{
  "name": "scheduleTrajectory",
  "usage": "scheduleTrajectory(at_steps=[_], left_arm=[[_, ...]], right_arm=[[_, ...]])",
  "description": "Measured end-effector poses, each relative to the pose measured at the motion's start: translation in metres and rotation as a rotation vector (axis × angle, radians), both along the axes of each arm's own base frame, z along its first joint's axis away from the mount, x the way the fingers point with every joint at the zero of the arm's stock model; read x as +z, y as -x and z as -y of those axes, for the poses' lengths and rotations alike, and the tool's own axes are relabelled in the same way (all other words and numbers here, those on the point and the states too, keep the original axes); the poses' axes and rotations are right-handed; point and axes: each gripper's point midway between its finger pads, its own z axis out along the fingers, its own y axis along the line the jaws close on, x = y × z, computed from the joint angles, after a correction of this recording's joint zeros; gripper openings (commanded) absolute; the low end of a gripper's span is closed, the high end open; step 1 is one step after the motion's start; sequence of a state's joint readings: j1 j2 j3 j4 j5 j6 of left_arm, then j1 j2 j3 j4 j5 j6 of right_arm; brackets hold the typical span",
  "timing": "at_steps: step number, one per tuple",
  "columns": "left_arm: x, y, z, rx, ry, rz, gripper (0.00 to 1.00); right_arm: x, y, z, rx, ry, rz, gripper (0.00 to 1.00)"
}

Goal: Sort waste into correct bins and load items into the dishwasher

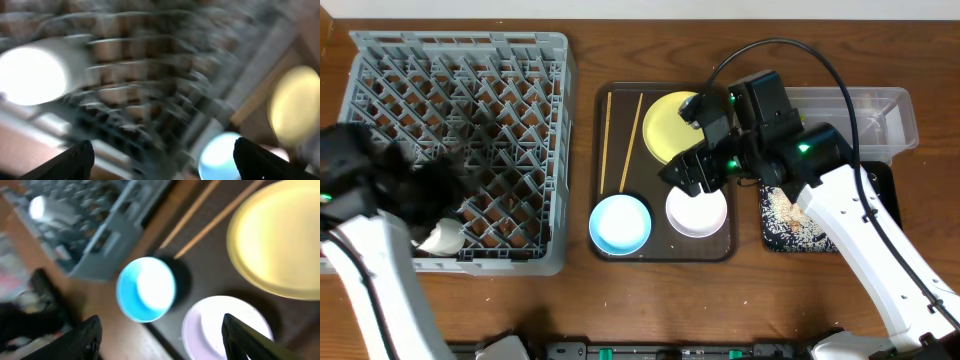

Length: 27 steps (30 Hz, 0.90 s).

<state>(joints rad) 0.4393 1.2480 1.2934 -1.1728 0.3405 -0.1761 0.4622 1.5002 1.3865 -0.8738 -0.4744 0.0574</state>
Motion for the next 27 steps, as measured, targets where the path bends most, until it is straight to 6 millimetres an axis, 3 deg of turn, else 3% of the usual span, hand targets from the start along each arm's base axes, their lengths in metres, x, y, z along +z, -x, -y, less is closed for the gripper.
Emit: scheduleTrajectory(at_steps=[4, 5, 7, 9, 14, 27], left_arm=[[0.030, -0.004, 0.068, -0.343, -0.075, 0.154, 0.91], [0.036, -0.002, 0.082, -0.415, -0.099, 0.182, 0.91], [0.043, 0.005, 0.104, -0.533, -0.143, 0.219, 0.98], [0.047, 0.012, 0.117, -0.610, -0.187, 0.239, 1.00], [0.049, 0.018, 0.128, -0.683, -0.244, 0.252, 0.99], [0.047, 0.017, 0.125, -0.683, -0.277, 0.244, 0.99]], right_arm=[[-0.002, -0.014, 0.009, -0.092, 0.041, 0.025, 0.75], [-0.002, -0.017, 0.010, -0.107, 0.046, 0.031, 0.80], [-0.002, -0.019, 0.012, -0.132, 0.052, 0.031, 0.98], [-0.003, -0.021, 0.014, -0.145, 0.058, 0.033, 0.99], [-0.004, -0.022, 0.016, -0.157, 0.069, 0.035, 0.99], [-0.008, -0.018, 0.019, -0.158, 0.088, 0.013, 0.99]])
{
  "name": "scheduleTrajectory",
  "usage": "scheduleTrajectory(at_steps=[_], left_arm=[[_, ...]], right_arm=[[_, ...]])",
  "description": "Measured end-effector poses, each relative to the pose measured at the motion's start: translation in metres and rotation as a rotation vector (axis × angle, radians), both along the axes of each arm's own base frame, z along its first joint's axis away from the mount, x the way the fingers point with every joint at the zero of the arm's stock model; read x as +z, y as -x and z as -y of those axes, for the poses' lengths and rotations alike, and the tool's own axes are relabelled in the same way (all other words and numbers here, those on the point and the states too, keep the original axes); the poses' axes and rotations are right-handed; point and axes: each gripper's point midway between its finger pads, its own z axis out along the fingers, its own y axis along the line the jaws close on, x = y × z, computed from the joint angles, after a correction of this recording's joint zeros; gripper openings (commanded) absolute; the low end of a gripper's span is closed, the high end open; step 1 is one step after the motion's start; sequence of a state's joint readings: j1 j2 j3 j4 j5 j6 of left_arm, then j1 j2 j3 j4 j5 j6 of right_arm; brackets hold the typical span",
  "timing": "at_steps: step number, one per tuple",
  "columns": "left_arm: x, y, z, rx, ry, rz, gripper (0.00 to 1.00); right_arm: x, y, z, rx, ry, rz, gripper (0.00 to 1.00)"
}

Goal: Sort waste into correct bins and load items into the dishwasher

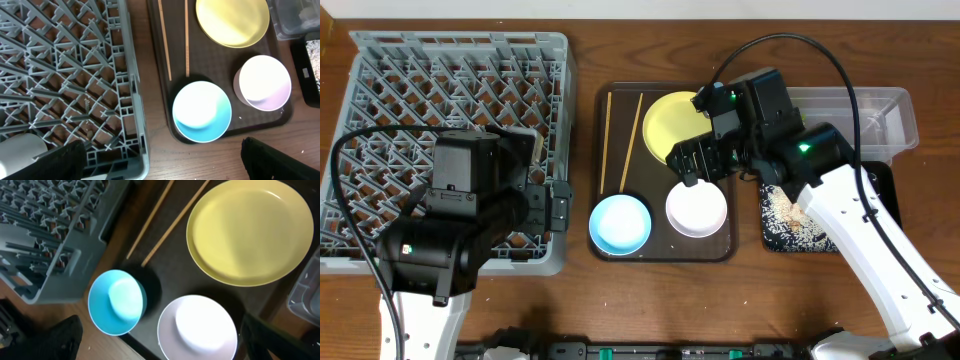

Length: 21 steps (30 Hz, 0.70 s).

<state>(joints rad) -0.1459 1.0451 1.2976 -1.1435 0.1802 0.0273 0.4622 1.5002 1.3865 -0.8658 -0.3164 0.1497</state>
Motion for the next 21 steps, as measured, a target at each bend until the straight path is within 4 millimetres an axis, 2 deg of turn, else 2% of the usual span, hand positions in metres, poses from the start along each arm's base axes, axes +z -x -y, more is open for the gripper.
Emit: scheduleTrajectory(at_steps=[5, 9, 11, 13, 16, 18, 21], left_arm=[[0.000, 0.000, 0.000, 0.000, 0.000, 0.000, 0.98], [0.000, 0.000, 0.000, 0.000, -0.001, -0.001, 0.98], [0.000, 0.000, 0.000, 0.000, 0.000, -0.001, 0.98], [0.000, 0.000, 0.000, 0.000, 0.000, -0.001, 0.98], [0.000, 0.000, 0.000, 0.001, -0.001, 0.000, 0.98], [0.000, 0.000, 0.000, 0.000, -0.001, 0.000, 0.98], [0.001, 0.000, 0.000, 0.001, -0.001, 0.002, 0.98]], right_arm=[[-0.013, 0.017, 0.011, -0.003, 0.058, -0.081, 0.99], [-0.007, 0.010, 0.020, 0.004, 0.103, -0.004, 0.99], [0.012, 0.001, 0.025, 0.005, 0.117, 0.118, 0.99], [0.050, -0.009, 0.034, -0.011, 0.111, 0.336, 0.99], [0.087, -0.009, 0.045, -0.056, 0.073, 0.556, 0.99], [0.100, -0.002, 0.055, -0.089, 0.043, 0.676, 0.99], [0.092, 0.008, 0.077, -0.150, 0.024, 0.785, 0.99]])
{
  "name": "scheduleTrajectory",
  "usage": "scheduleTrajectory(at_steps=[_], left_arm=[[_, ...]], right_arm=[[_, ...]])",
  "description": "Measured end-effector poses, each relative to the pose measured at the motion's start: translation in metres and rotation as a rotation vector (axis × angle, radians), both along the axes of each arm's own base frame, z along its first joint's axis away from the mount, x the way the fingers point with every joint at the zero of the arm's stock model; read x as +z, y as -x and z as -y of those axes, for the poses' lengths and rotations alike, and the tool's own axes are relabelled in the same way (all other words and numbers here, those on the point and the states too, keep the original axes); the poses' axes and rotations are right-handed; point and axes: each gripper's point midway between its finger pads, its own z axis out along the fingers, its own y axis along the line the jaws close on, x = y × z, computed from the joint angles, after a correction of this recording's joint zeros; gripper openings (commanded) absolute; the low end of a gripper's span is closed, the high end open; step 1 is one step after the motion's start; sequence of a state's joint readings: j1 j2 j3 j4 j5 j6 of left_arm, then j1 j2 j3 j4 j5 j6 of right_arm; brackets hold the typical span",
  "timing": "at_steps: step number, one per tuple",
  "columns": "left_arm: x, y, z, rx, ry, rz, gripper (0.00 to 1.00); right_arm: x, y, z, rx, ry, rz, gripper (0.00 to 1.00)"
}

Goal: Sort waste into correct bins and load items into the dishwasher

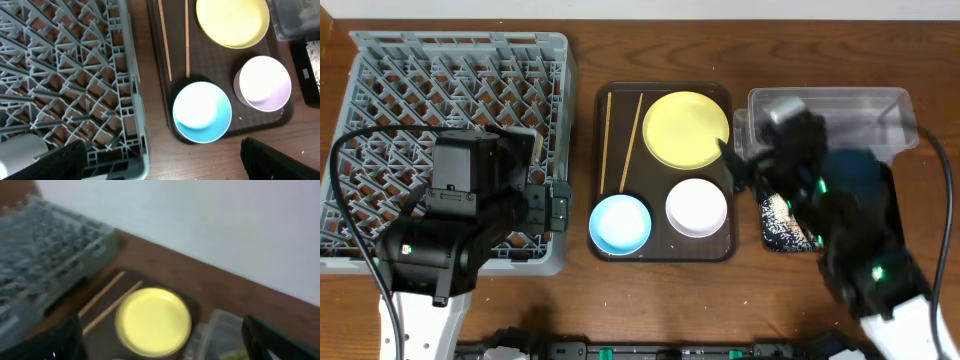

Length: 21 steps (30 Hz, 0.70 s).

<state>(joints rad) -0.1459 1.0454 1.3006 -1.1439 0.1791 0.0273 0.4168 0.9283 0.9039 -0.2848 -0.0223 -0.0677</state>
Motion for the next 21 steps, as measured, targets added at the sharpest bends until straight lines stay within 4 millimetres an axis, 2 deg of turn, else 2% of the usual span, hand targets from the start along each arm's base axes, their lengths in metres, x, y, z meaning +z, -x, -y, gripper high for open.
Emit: scheduleTrajectory(at_steps=[3, 5, 7, 10, 14, 21], left_arm=[[0.000, 0.000, 0.000, -0.001, 0.000, 0.000, 0.98], [0.000, 0.000, 0.000, 0.000, 0.000, 0.000, 0.98], [0.000, 0.000, 0.000, 0.000, 0.000, 0.000, 0.98], [0.000, 0.000, 0.000, 0.000, 0.000, 0.001, 0.98], [0.000, 0.000, 0.000, 0.000, 0.000, 0.001, 0.98], [0.000, 0.000, 0.000, 0.000, 0.000, 0.001, 0.98]], right_arm=[[-0.040, 0.015, 0.020, -0.038, 0.001, 0.015, 0.99], [-0.073, 0.029, 0.031, -0.051, 0.011, -0.005, 0.99], [-0.094, 0.040, 0.041, -0.060, 0.008, -0.011, 0.99], [-0.108, 0.055, 0.059, -0.093, -0.016, 0.031, 0.99], [-0.115, 0.065, 0.077, -0.143, -0.041, 0.102, 0.99], [-0.138, 0.070, 0.097, -0.217, -0.054, 0.172, 0.99]])
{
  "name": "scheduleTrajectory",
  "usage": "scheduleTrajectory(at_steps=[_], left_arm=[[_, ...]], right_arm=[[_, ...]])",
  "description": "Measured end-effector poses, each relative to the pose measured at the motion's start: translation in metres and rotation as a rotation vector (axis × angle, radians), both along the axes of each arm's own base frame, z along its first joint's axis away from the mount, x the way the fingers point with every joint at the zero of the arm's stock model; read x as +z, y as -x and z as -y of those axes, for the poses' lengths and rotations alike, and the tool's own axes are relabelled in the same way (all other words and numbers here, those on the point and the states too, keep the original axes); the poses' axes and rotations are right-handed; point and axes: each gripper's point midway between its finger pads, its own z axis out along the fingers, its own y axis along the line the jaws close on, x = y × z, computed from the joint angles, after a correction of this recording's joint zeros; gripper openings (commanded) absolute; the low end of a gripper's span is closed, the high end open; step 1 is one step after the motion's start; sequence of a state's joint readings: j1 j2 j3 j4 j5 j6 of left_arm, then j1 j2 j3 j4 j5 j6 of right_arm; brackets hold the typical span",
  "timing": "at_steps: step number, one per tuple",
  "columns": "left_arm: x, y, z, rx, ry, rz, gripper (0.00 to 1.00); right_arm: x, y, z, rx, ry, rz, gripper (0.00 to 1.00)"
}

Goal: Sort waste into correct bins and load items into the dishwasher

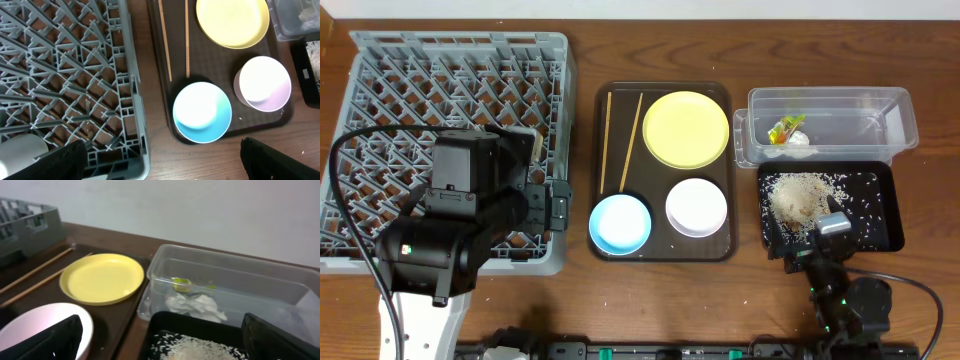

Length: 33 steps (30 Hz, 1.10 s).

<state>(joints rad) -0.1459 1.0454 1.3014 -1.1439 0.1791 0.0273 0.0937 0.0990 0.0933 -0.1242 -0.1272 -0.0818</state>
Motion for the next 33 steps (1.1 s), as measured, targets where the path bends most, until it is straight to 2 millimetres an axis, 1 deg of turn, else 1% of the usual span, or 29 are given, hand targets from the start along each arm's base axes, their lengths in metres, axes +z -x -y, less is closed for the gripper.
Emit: scheduleTrajectory(at_steps=[3, 6, 10, 33], left_arm=[[0.0001, -0.0001, 0.0000, 0.000, 0.000, 0.000, 0.98], [0.0000, 0.0000, 0.0000, 0.000, 0.000, 0.000, 0.98], [0.0000, 0.0000, 0.0000, 0.000, 0.000, 0.000, 0.98], [0.0006, -0.0004, 0.0013, -0.003, 0.007, 0.002, 0.98]], right_arm=[[-0.0042, 0.0005, 0.0038, -0.014, -0.003, 0.030, 0.99], [-0.0030, -0.0006, 0.0052, -0.020, -0.006, 0.067, 0.99], [-0.0067, -0.0011, 0.0056, -0.023, -0.005, 0.062, 0.99], [-0.0066, -0.0011, 0.0056, -0.023, -0.005, 0.063, 0.99]])
